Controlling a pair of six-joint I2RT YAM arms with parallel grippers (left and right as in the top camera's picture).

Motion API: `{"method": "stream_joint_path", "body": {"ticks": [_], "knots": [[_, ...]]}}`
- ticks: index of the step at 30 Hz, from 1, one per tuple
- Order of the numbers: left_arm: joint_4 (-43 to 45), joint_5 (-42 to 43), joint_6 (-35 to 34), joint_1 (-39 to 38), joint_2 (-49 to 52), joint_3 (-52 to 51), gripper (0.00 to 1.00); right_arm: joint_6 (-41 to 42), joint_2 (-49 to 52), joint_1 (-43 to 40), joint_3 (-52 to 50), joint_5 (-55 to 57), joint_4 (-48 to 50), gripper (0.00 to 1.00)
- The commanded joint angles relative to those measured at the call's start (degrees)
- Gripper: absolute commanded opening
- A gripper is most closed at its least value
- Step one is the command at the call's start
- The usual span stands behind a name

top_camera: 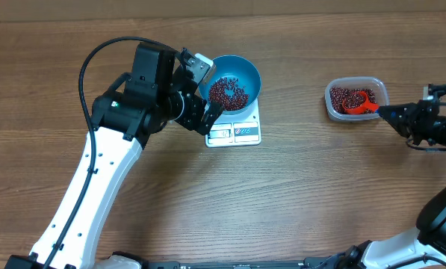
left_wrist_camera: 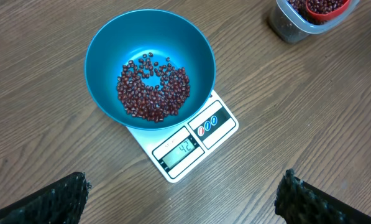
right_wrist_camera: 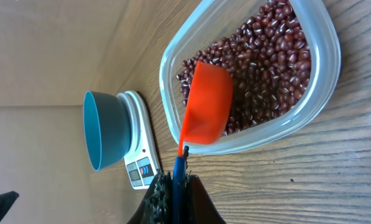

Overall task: Scoop item into bowl and weigh 150g on scale
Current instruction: 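Scoop red beans again from the tub with the right gripper, then carry the filled scoop with the right gripper over the blue bowl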

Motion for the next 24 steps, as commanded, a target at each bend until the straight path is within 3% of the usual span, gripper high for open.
{"method": "stream_joint_path", "body": {"ticks": [1, 14, 24], "knots": [[0.1, 0.9, 1.1, -0.1, -1.4, 0.9, 1.0, -2.3, 0.2, -0.3, -0.4, -4.3, 0.0, 0.04], [0.1, 0.9, 1.1, -0.1, -1.4, 0.9, 1.0, -3.4, 0.2, -0.3, -0.3, -8.3, -0.3, 0.03], [0.1, 0.9, 1.1, -0.1, -1.4, 0.9, 1.0, -4.7, 0.2, 0.4, -0.2, -18.2, -0.2, 0.04]]}}
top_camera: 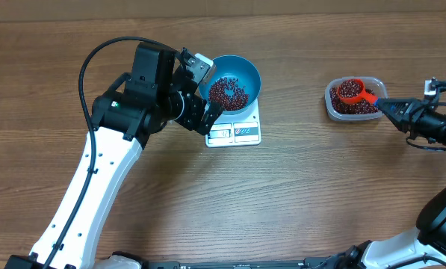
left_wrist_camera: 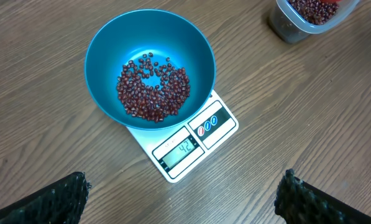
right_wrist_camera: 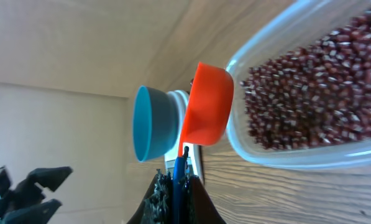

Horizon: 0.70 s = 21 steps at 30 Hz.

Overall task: Scoop item into bowl and weigh 150g on scale
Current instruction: 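Carry the filled scoop with the right gripper over the blue bowl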

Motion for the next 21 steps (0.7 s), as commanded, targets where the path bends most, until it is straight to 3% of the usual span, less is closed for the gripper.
{"method": "stream_joint_path", "body": {"ticks": [1, 14, 20, 21], "knots": [[0.1, 0.9, 1.1, -0.1, -1.4, 0.9, 1.0, -1.1, 0.2, 0.8, -0.2, -6.6, 0.2, 0.04], [0.1, 0.9, 1.1, -0.1, -1.4, 0.9, 1.0, 0.1, 0.1, 13.7, 3.2, -10.6, 0.5, 0.04], [0.1, 0.9, 1.1, -0.1, -1.4, 0.9, 1.0, 10.6, 0.1, 23.3, 6.7, -10.3, 9.1, 0.04], [0.1, 0.9, 1.1, -0.1, -1.4, 0.9, 1.0, 15.7, 0.1, 26.3, 7.2, -8.4, 13.6, 0.04]]}}
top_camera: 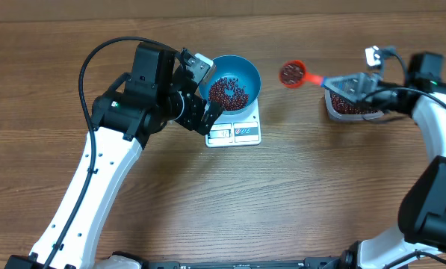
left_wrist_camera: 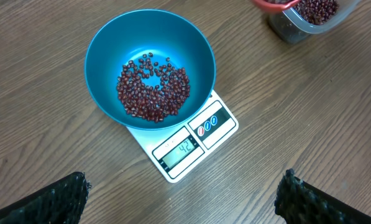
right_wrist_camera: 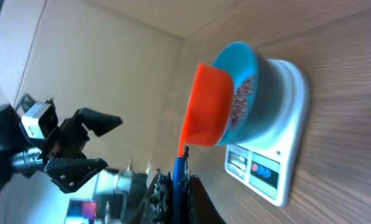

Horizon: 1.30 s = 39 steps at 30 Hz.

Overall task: Scoop item into bowl and weigh 150g on scale
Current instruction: 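Carry the filled scoop with the right gripper over the blue bowl, then tilt the scoop with the right gripper to pour beans into bowl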

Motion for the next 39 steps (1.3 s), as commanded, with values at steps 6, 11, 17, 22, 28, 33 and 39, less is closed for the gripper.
{"method": "stream_joint_path", "body": {"ticks": [6, 11, 17, 22, 28, 33, 39], "knots": [[0.1, 0.9, 1.1, -0.1, -1.4, 0.9, 1.0, 20.9, 0.1, 12.4, 2.7, 8.4, 17.3, 0.04], [0.1, 0.9, 1.1, -0.1, -1.4, 0.9, 1.0, 23.3, 0.1, 17.8, 2.7, 16.9, 20.8, 0.04], [0.1, 0.9, 1.1, -0.1, -1.4, 0.9, 1.0, 23.5, 0.0, 21.9, 2.8, 26.5, 20.7, 0.04], [0.1, 0.9, 1.1, -0.1, -1.4, 0.9, 1.0, 24.3, 0.0, 23.0, 3.6, 29.8, 20.3, 0.04], [0.1, 0.9, 1.1, -0.1, -1.4, 0.9, 1.0, 19.8, 0.0, 25.5, 9.5, 36.9, 12.8, 0.04], [0.1, 0.9, 1.1, -0.1, -1.4, 0.9, 1.0, 15.3, 0.0, 28.5, 14.8, 45.4, 5.6, 0.04], [0.1, 0.9, 1.1, -0.1, -1.4, 0.9, 1.0, 13.8, 0.0, 30.4, 16.6, 50.6, 2.2, 0.04]]}}
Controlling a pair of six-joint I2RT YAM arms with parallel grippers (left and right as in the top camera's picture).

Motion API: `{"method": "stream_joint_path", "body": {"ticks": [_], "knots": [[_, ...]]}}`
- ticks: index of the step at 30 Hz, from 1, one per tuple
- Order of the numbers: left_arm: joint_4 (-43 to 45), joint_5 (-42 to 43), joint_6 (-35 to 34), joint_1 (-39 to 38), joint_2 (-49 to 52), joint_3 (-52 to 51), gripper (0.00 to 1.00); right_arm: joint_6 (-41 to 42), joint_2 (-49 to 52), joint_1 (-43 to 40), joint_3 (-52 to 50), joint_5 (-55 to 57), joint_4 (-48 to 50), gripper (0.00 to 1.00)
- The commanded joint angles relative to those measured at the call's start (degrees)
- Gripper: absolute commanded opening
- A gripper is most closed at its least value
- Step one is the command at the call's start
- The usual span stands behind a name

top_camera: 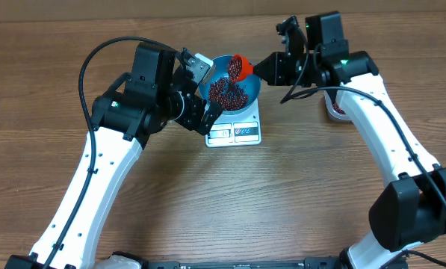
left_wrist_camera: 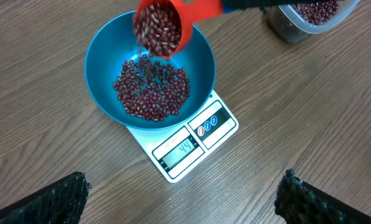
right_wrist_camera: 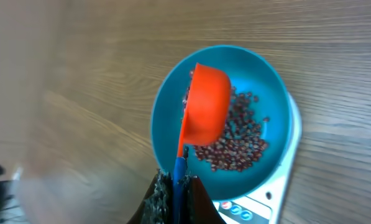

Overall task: Scoop item into bowl and weigh 150g on scale
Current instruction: 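Tilt the scoop with the right gripper to pour beans into bowl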

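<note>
A blue bowl (top_camera: 254, 78) holding red beans (left_wrist_camera: 151, 93) stands on a white scale (top_camera: 234, 134) whose display (left_wrist_camera: 184, 148) reads 44. My right gripper (top_camera: 273, 70) is shut on the blue handle of an orange scoop (left_wrist_camera: 173, 25). The scoop is tilted over the bowl, and beans are spilling from it into the bowl. In the right wrist view the scoop (right_wrist_camera: 205, 106) hangs over the bowl's rim (right_wrist_camera: 163, 106), ahead of the right gripper (right_wrist_camera: 176, 186). My left gripper (left_wrist_camera: 182, 205) stands open beside the scale, holding nothing.
A clear plastic container (left_wrist_camera: 306, 15) of red beans sits to the right of the scale, mostly hidden behind my right arm in the overhead view (top_camera: 335, 110). The left arm's black cable (top_camera: 107, 48) loops above the wooden table (top_camera: 282, 194).
The right gripper has moved the full scoop from between container and bowl to over the bowl, and it is now tipped with beans falling. The display went from 42 to 44.
The scoop first lay among the beans in the container, held by my right gripper. Then it was lifted full above the container, then held level partway to the bowl. Now it is tipped over the bowl. The left arm has stayed still.
</note>
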Motion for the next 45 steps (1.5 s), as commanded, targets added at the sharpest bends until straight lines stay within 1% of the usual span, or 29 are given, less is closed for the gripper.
{"method": "stream_joint_path", "body": {"ticks": [1, 7, 9, 16, 19, 22, 26, 29, 31, 35, 39, 45], "knots": [[0.1, 0.9, 1.1, -0.1, -1.4, 0.9, 1.0, -2.0, -0.2, 0.2, 1.7, 4.3, -0.4, 0.04], [0.1, 0.9, 1.1, -0.1, -1.4, 0.9, 0.99, -2.4, -0.2, 0.6, 1.7, 5.7, -0.9, 0.04], [0.1, 0.9, 1.1, -0.1, -1.4, 0.9, 1.0, -3.9, -0.4, 1.1, 1.7, 6.3, -1.1, 0.04], [0.1, 0.9, 1.1, -0.1, -1.4, 0.9, 1.0, -5.5, -2.2, 3.7, 1.7, 13.4, -1.9, 0.04], [0.1, 0.9, 1.1, -0.1, -1.4, 0.9, 1.0, -8.3, -2.9, 4.9, 1.7, 14.8, -2.2, 0.04], [0.1, 0.9, 1.1, -0.1, -1.4, 0.9, 1.0, -8.5, -3.5, 6.3, 1.7, 18.3, -2.6, 0.04], [0.1, 0.9, 1.1, -0.1, -1.4, 0.9, 1.0, -11.4, -3.9, 8.3, 1.7, 21.5, -3.2, 0.04], [0.1, 0.9, 1.1, -0.1, -1.4, 0.9, 1.0, -11.4, -4.0, 9.7, 1.7, 24.0, -3.2, 0.04], [0.1, 0.9, 1.1, -0.1, -1.4, 0.9, 1.0, -12.9, -4.0, 10.5, 1.7, 24.2, -3.2, 0.04], [0.1, 0.9, 1.1, -0.1, -1.4, 0.9, 1.0, -12.9, -4.0, 11.9, 1.7, 27.1, -3.3, 0.04], [0.1, 0.9, 1.1, -0.1, -1.4, 0.9, 1.0, -15.9, -4.0, 13.4, 1.7, 27.9, -3.4, 0.04], [0.1, 0.9, 1.1, -0.1, -1.4, 0.9, 1.0, -18.9, -4.0, 17.4, 1.7, 35.5, -3.4, 0.04]]}}
